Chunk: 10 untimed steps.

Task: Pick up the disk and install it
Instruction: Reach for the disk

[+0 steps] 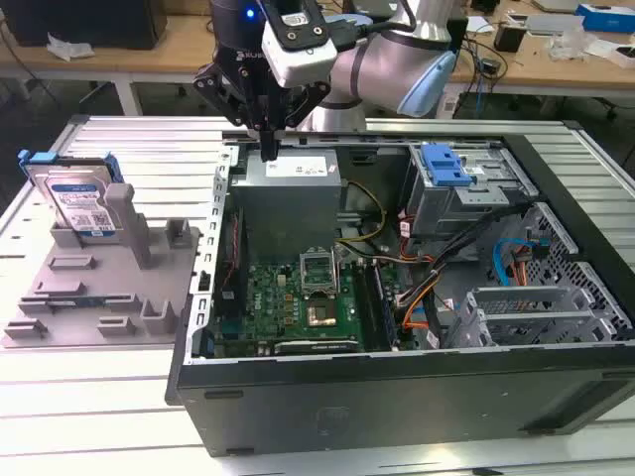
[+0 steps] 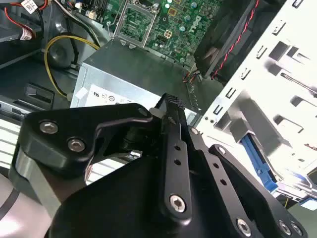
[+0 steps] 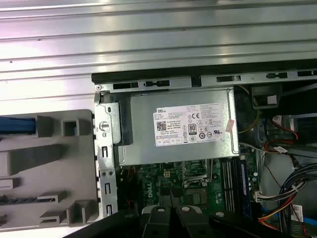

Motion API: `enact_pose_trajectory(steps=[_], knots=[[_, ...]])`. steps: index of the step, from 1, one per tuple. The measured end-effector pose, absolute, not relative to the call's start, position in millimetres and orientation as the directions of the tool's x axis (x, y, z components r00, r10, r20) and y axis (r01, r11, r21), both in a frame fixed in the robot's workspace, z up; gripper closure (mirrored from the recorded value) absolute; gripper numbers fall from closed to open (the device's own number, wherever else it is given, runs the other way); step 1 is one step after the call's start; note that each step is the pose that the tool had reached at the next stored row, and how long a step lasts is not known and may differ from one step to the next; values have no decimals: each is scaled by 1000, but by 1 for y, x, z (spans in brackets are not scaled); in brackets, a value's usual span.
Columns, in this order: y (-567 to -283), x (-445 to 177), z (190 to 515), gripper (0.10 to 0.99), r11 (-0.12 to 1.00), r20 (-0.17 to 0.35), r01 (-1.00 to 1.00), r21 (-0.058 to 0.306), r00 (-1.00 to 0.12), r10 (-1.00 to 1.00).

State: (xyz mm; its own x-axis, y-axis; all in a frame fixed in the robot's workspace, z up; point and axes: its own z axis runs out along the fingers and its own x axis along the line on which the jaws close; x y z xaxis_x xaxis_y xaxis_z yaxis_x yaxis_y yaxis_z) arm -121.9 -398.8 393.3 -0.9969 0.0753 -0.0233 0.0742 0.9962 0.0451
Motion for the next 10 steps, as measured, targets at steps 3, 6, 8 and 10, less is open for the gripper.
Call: enact_pose_trajectory(steps=[3,6,8,10], knots=[[-399,-122,393,980,996,-23,74,45,-997,75],[-399,-122,393,980,996,-23,74,45,-997,75],[-399,-124,393,980,996,-23,74,45,-997,75],[-398,-134,393,980,996,-23,74,45,-997,75]])
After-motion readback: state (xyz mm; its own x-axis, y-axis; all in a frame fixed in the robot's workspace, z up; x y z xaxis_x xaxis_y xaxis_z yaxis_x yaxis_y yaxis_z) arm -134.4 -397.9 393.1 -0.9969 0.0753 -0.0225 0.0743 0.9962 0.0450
